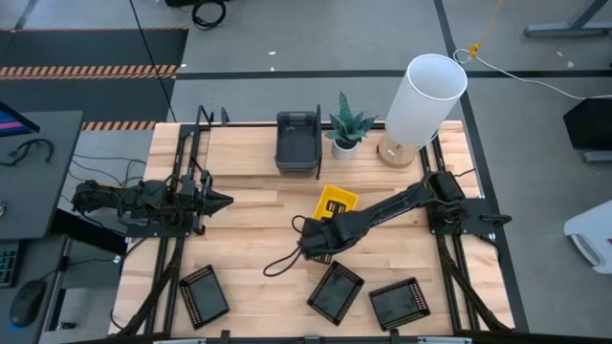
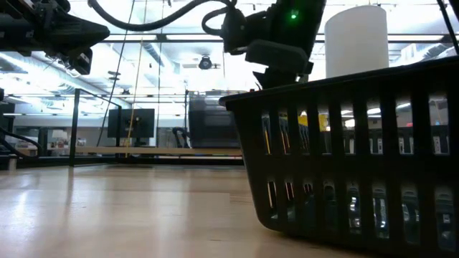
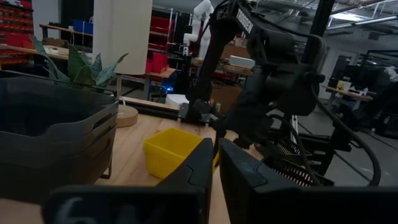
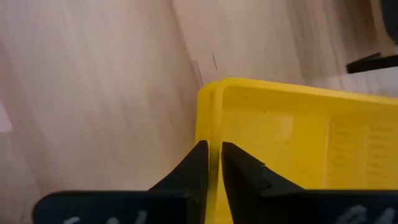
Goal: Stack baskets on shelf by color
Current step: Stack the left yellow bin into the other yellow bins, then put the stacked yellow bins on the shelf
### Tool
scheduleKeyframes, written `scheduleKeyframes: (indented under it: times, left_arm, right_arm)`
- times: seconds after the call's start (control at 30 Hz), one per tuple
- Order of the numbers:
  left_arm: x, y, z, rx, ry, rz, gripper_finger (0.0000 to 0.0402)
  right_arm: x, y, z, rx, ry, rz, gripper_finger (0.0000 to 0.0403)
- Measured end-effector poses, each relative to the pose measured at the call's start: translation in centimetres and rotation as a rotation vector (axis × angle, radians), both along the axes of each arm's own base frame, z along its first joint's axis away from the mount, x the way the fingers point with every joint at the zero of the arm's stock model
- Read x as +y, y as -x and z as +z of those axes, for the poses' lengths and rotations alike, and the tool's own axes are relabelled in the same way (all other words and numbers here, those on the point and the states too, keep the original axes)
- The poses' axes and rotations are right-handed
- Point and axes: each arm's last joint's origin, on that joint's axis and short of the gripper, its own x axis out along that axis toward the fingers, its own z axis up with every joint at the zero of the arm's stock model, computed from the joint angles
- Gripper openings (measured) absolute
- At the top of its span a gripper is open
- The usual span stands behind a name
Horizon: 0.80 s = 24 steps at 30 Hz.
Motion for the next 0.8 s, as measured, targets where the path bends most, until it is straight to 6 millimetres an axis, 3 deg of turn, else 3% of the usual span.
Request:
scheduleKeyframes:
  times: [0.47,0.8]
  left_arm:
    - [0.0,0.0,0.0,0.0,0.0,-0.001,0.0028]
    - [0.0,0.0,0.0,0.0,0.0,0.0,0.0039]
  right_arm:
    - [-0.3,-0.1,0.2,-0.002,-0.054,0.002,0.0141]
    - [-0.8,0.5,3.0,-0.082,-0.075,-0.015,0.0191]
